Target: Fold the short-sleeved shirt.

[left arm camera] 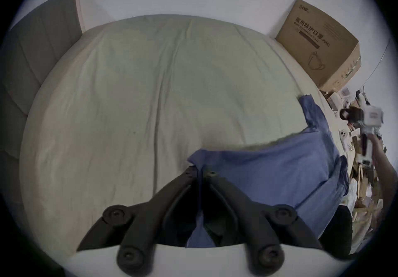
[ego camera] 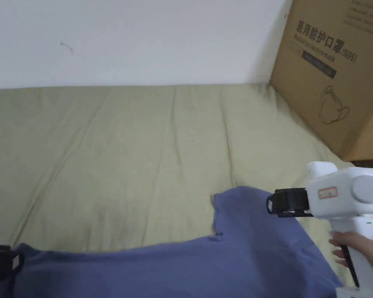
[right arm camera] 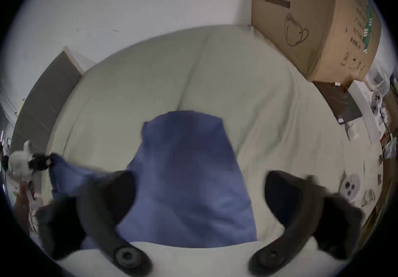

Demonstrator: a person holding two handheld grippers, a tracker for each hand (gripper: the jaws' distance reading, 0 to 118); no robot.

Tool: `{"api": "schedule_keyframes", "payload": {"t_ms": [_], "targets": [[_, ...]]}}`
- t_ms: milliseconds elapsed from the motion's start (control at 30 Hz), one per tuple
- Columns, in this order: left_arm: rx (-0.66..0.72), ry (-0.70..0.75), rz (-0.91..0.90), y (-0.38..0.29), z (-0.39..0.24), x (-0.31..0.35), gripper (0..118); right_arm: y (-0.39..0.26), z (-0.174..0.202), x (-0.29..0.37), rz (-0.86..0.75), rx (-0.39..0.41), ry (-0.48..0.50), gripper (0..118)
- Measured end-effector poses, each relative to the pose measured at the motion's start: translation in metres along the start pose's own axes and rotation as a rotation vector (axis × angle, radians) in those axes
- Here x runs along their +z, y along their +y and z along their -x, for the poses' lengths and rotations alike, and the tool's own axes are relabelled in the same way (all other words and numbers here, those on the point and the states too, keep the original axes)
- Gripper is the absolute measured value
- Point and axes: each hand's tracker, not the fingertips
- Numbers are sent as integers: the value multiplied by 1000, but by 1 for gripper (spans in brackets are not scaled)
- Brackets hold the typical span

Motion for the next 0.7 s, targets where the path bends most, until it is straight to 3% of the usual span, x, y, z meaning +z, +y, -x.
{"api": "schedule_keyframes", "payload": {"t_ms": [133,267,333,367,400,433,467,500,633,700], "targets": [[-10,2,-8,0,-2,3,2,21,-18,-55,74,-99,-60,117],[-13,6,3,0,-3,1,2,17,-24,-97,207,-88,-87,114],[-7,8,9,-2,0,0,2,10,-21,-94,178,-44,-155,99],[-4,8,10,0,-2,2,2,9,-19,-85,125,-30,-136,91],[0,7,8,-1,-1,4,2,9,-18,-74,91,-35,-110,76],[6,6,3,-2,0,6,2,9,-17,-65,74,-30,-99,45],[12,3,-2,-4,1,8,2,9,-18,-57,72,-29,-72,0],[22,-3,-7,-3,-1,12,2,8,-19,-43,29,-43,-94,0],[43,-26,-36,-11,-3,34,2,-4,-29,20,-55,-123,11,0],[34,-30,-51,-17,-4,51,2,-19,-27,57,-82,-119,11,0]]}}
